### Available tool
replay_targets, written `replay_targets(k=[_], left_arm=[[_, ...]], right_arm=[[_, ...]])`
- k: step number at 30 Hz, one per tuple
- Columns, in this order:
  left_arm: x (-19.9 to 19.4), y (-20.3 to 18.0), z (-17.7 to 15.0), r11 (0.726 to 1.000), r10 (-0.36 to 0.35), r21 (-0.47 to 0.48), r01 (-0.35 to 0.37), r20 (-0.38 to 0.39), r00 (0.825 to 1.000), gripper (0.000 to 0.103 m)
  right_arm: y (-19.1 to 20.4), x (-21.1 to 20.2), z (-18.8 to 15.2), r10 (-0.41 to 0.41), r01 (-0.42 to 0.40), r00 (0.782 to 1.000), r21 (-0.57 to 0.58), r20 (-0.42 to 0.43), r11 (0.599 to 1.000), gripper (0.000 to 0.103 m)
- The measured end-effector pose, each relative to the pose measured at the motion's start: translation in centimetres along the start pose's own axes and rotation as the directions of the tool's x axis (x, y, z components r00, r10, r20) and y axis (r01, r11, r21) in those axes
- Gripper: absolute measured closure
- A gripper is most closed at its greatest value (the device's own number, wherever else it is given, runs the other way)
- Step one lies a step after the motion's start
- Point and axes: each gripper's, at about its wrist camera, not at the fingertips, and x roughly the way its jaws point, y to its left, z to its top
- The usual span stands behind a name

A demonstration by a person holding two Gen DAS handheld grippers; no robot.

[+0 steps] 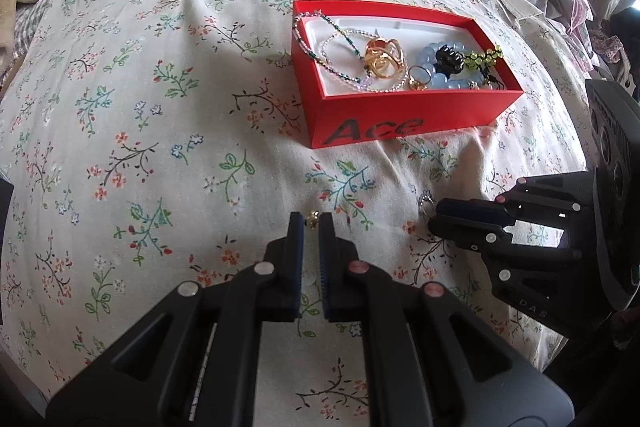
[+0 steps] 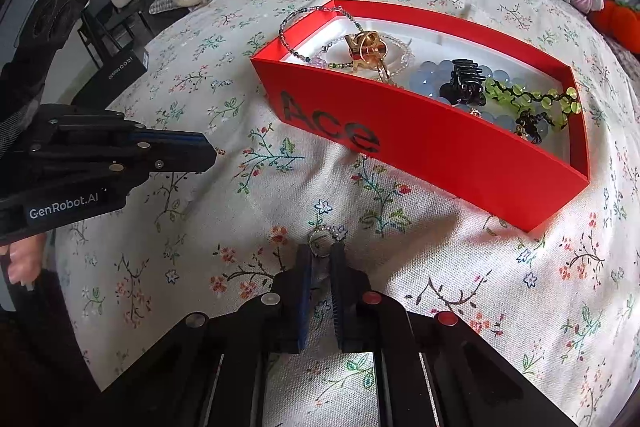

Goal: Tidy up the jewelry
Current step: 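Grasp the silver ring with the right gripper while the left holds the gold earring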

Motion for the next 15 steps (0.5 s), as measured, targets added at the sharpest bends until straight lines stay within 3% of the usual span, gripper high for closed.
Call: replay_targets(k=[13,15], left_arm=[[0.18,-0.36,-0.15,1.000,-0.002,0.014,0.002,-0.008,1.000,0.094],[0.23,-0.34,-0.13,1.000,-0.006,0.017,0.006,-0.010,1.000,0.095]], right_arm=[[0.27,0.17,0.00,0.031,-0.031,0.999,-0.011,-0.008,0.999,0.079],[0.66,0.00,0.05,0.028,-0.028,1.000,-0.028,-0.002,0.999,0.063]])
